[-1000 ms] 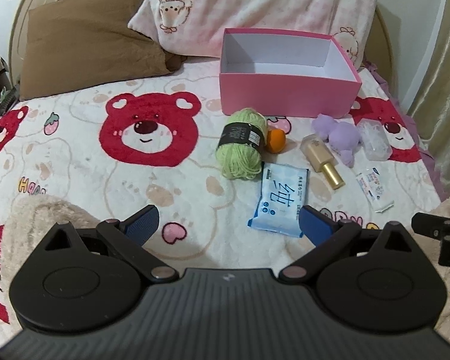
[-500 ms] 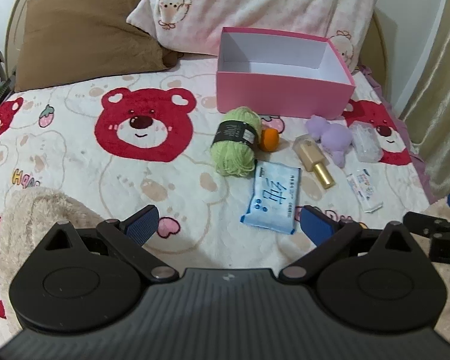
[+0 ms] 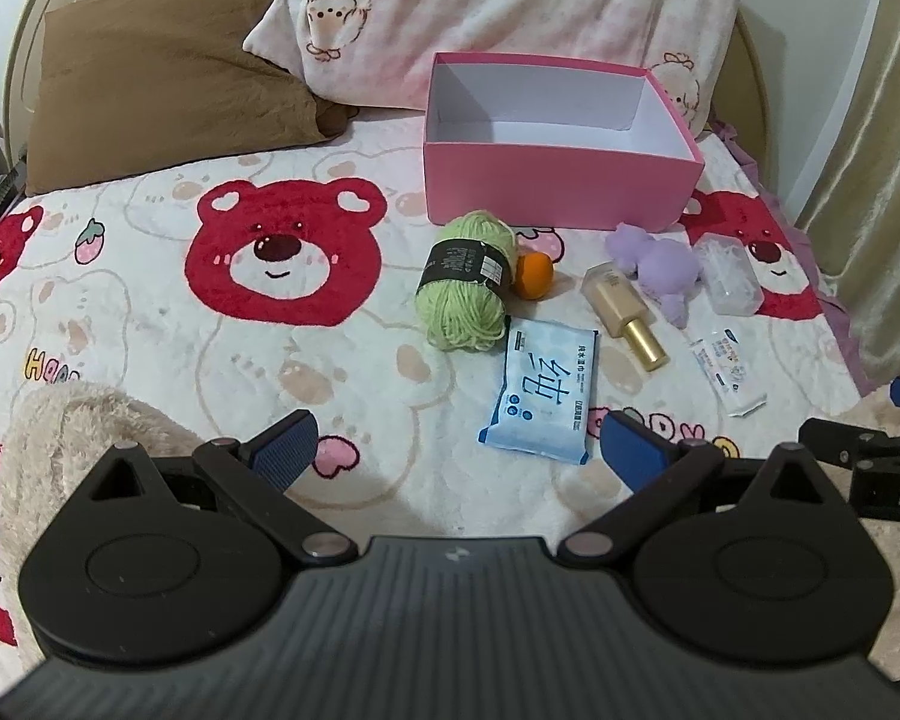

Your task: Organize objects

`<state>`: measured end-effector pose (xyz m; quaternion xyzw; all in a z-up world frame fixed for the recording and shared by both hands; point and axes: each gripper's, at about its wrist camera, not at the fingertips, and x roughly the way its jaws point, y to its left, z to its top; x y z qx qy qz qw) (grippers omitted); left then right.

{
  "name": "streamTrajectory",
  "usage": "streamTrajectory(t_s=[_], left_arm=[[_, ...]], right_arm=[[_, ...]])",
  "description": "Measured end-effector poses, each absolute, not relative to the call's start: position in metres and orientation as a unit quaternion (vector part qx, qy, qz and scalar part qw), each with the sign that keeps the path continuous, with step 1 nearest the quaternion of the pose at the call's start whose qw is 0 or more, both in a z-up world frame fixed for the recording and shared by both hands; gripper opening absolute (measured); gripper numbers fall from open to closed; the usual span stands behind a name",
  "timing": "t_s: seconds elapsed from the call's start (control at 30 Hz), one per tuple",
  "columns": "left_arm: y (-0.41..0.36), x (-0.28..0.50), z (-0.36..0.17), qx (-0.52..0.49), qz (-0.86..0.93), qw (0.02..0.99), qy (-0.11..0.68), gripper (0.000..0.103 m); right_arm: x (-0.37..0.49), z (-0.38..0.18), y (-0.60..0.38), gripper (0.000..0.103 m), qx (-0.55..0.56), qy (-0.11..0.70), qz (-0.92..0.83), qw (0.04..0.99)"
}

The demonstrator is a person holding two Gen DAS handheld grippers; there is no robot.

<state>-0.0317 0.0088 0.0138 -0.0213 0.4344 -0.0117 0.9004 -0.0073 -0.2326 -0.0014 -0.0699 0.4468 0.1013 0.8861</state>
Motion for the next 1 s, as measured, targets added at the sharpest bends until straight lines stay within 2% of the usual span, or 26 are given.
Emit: streamTrajectory(t_s=[0.73, 1.0], left_arm=[[0.008, -0.025, 0.013, -0.005, -0.014, 0.897, 0.442, 0.101], [-0.002, -0.004, 0.043, 0.028, -0.041, 0.901, 0.431, 0.102]], right_arm=[[-0.001, -0.006, -0.236, 0.094, -0.074, 0.455, 0.091, 0.883], [0.004, 0.017, -0.235, 0.094, -0.098, 0.431, 0.127, 0.888]])
